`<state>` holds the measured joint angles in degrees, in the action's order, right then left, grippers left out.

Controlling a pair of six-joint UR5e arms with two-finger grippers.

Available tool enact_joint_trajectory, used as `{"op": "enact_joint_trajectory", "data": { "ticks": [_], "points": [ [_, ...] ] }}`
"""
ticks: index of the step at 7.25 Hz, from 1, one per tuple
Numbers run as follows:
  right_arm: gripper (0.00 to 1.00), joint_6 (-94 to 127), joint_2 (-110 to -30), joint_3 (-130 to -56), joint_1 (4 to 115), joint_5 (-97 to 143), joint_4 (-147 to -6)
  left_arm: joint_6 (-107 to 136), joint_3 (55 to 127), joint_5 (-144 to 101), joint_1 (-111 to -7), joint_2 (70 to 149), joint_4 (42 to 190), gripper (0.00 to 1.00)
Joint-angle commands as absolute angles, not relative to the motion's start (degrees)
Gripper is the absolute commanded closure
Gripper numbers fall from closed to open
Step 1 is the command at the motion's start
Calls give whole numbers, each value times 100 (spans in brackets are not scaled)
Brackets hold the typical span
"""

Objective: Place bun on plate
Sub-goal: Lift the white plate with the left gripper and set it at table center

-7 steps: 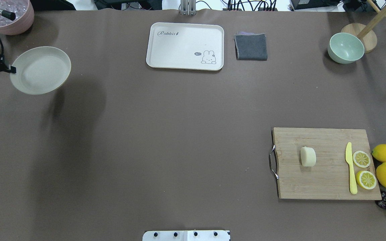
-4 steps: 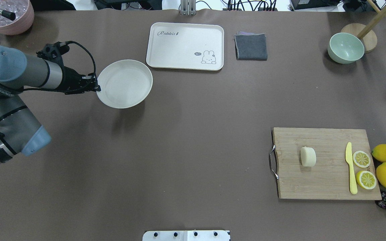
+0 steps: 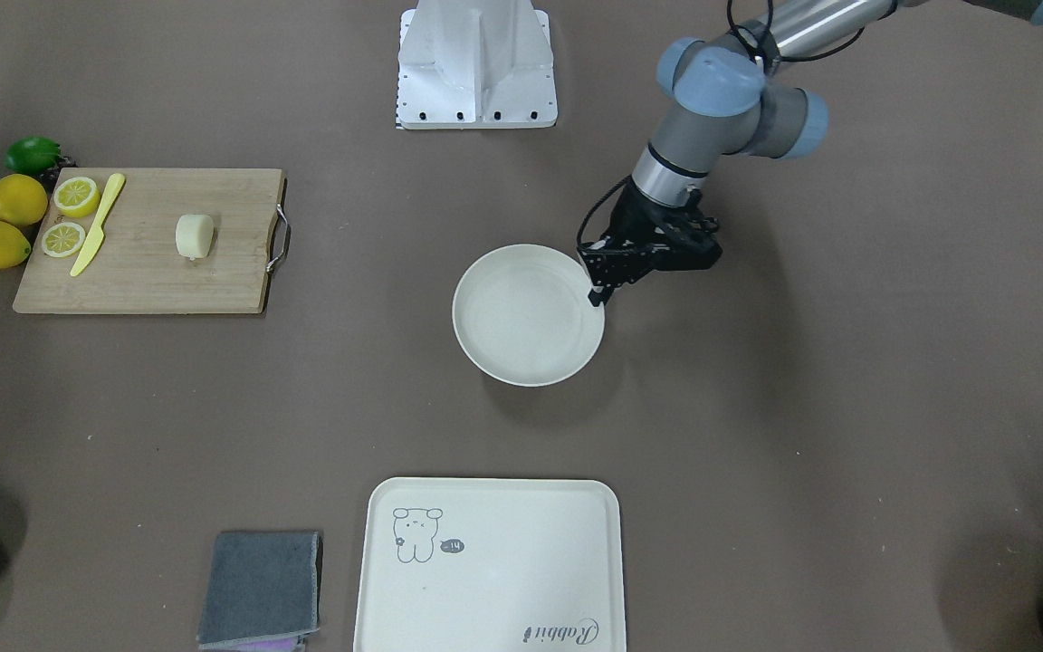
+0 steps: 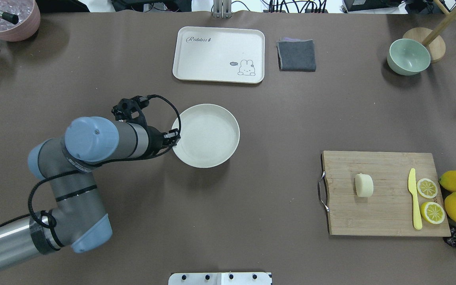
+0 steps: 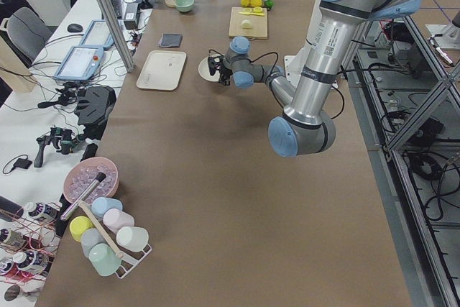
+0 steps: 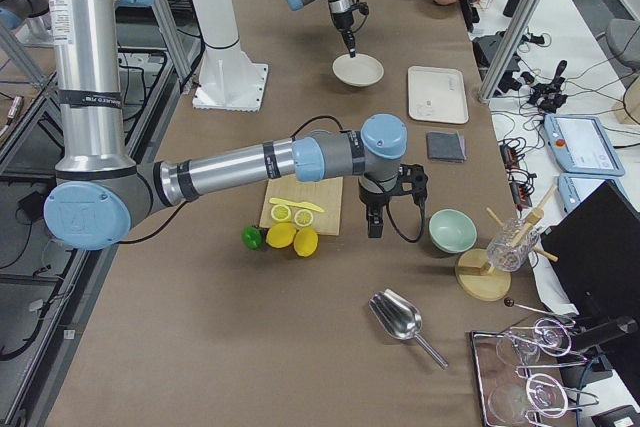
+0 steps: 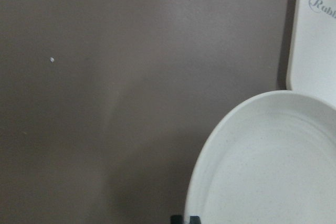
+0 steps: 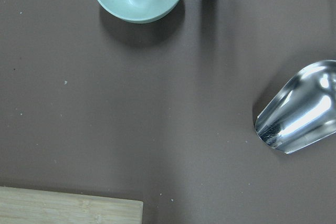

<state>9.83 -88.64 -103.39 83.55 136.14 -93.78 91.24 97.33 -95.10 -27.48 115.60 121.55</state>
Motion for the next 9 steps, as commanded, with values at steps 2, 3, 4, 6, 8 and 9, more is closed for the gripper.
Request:
{"op": "enact_joint_trajectory", "data": {
  "ticks": [2,3,4,6,8,9],
  "points": [
    [0,1133,-8772,-10345,8253,13623,-9378,9202,9633,-9018,-2259,11646,11988,100],
    [0,1264,-8754,-10380,8183,13614,-9378,9193,9598,-9018,-2259,11646,11988,100],
    [0,1422,-8754,-10476,8104,13614,-9378,9193,9606,-9026,-2259,11654,11988,65],
    [0,1783,-8614,-10538,7841,13614,-9369,9193,9720,-9000,-2259,11689,11997,2],
    [0,2544,-8570,-10940,7324,13579,-9369,9115,9905,-9017,-2433,11655,11988,2],
    [0,2984,-8569,-11177,7025,13536,-9369,9045,9992,-9052,-2600,11619,11927,2]
  ]
}}
